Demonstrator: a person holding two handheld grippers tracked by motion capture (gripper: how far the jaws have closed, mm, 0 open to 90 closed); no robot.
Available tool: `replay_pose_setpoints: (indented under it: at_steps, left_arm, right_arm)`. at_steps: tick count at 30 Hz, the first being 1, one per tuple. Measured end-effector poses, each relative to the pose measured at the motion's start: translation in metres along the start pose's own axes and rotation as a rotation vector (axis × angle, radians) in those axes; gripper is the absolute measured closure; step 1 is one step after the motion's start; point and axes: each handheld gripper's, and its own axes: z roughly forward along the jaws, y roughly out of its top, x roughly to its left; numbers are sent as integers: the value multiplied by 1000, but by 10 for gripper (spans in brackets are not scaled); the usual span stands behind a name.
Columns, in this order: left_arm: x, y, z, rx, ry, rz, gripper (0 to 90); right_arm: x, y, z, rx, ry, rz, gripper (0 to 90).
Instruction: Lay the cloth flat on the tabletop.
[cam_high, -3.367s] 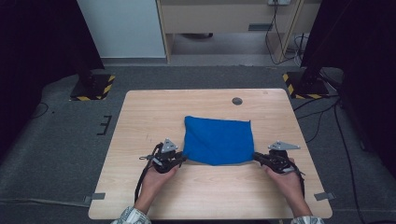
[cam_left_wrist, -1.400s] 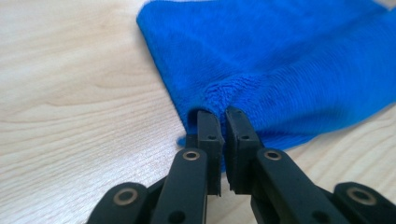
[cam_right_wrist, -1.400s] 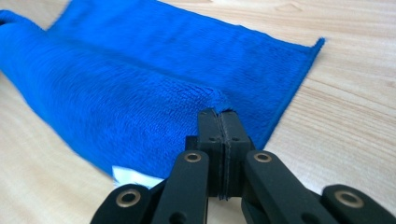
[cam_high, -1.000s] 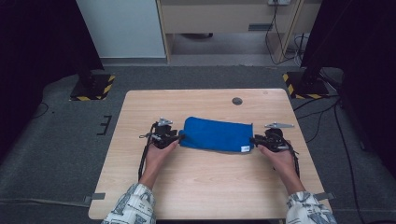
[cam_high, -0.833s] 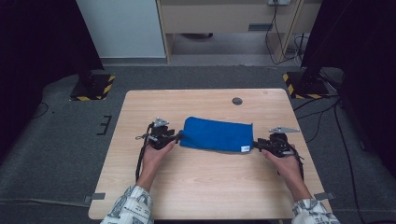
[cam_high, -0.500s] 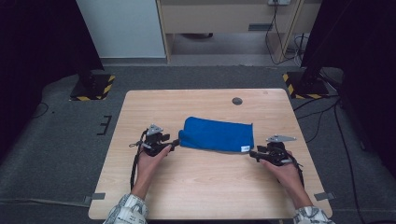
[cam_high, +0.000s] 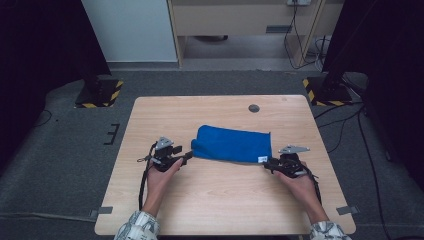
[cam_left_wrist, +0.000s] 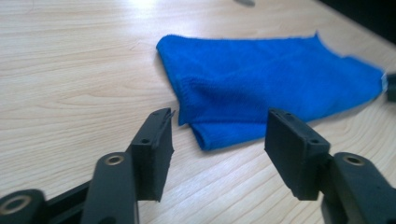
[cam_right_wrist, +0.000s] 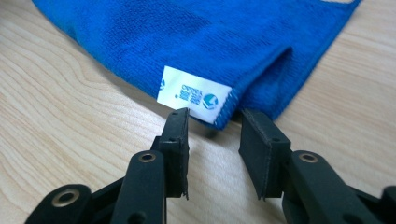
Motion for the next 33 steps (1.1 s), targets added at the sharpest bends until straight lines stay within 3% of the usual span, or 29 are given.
replay_pose_setpoints:
  at_steps: [2, 5, 7, 10, 16, 20, 24, 33]
  left_arm:
    - [-1, 1, 0, -4, 2, 8, 424]
    - [-1, 0, 0, 3, 3, 13, 426]
    - [-1, 0, 0, 3, 4, 14, 430]
    - [0, 0, -1, 7, 6, 18, 439]
    - [1, 1, -2, 10, 6, 21, 466]
    - [0, 1, -1, 15, 8, 29, 487]
    - [-1, 1, 1, 27, 9, 45, 522]
    - [-4, 7, 23, 65, -25, 66, 674]
  right_arm:
    - [2, 2, 3, -8, -4, -9, 667]
    - [5, 6, 5, -17, 8, -12, 815]
    - [7, 8, 5, -35, 26, -2, 864]
    - [11, 10, 3, -40, 58, -3, 874]
    - [9, 15, -19, -98, 113, 72, 874]
    - [4, 13, -31, -96, 107, 103, 874]
    - [-4, 3, -27, -32, 74, 125, 873]
    - [-11, -2, -21, 7, 28, 150, 870]
